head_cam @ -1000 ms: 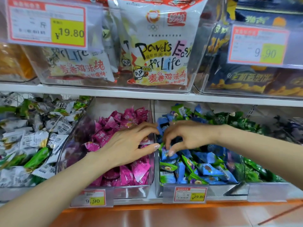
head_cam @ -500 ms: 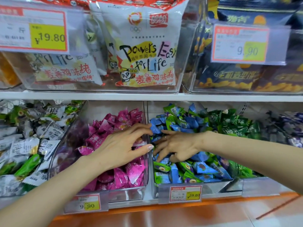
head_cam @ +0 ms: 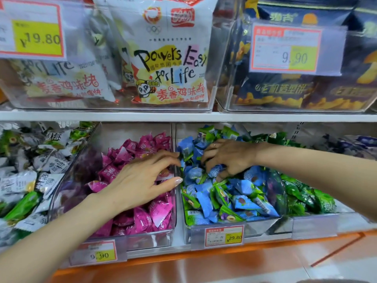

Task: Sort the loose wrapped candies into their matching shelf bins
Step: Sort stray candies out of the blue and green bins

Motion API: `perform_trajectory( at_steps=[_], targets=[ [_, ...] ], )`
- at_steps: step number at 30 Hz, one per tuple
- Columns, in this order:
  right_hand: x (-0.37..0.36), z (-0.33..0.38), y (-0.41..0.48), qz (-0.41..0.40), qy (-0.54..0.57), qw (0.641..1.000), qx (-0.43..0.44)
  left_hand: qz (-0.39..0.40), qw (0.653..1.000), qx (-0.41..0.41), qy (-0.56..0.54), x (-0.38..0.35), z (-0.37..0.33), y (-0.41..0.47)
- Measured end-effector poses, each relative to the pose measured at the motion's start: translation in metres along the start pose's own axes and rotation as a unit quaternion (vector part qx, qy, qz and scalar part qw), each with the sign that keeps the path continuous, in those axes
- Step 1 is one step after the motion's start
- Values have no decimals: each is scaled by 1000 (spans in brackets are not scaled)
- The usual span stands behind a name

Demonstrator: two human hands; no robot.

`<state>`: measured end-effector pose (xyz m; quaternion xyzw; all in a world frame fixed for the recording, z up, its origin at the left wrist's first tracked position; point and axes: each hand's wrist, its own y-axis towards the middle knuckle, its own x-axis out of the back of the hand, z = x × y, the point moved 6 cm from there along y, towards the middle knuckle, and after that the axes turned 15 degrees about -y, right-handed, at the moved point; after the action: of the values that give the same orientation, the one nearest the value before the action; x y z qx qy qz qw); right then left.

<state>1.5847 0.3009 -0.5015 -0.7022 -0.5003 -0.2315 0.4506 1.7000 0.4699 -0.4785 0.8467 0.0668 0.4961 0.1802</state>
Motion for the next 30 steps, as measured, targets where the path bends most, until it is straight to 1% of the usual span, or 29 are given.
perform_trajectory(
  at_steps=[4,7,10,12,13,15,16,17,19,20,23,30],
  targets=[
    [1,-7,3,-46,45,997,-39,4,1000,-4,-3,-1,1,-1],
    [4,-10,1,-59,70,994,-68,8,1000,2,-8,-2,1,-1],
    [9,-5,1,-73,144,982,-96,6,1000,5,-18,-2,1,-1],
    [16,5,-1,-54,196,975,-86,13,1000,8,-18,-4,2,0],
    [20,13,-4,-26,236,969,-69,17,1000,9,-16,-4,2,0],
    [22,35,-10,58,316,946,-40,22,1000,9,-16,-5,1,1],
    [20,47,-10,89,301,949,-34,22,1000,10,-18,-5,1,1],
    [17,58,-8,103,244,964,-38,21,999,12,-21,-4,1,1],
    [11,73,1,101,137,984,-62,18,999,15,-26,-4,0,2],
    [9,77,7,101,120,985,-70,19,999,17,-25,-4,0,2],
    [8,72,18,92,135,983,-83,24,999,24,-16,-4,-1,2],
    [5,36,17,1,106,988,-111,21,999,25,-5,-2,0,0]
  ],
)
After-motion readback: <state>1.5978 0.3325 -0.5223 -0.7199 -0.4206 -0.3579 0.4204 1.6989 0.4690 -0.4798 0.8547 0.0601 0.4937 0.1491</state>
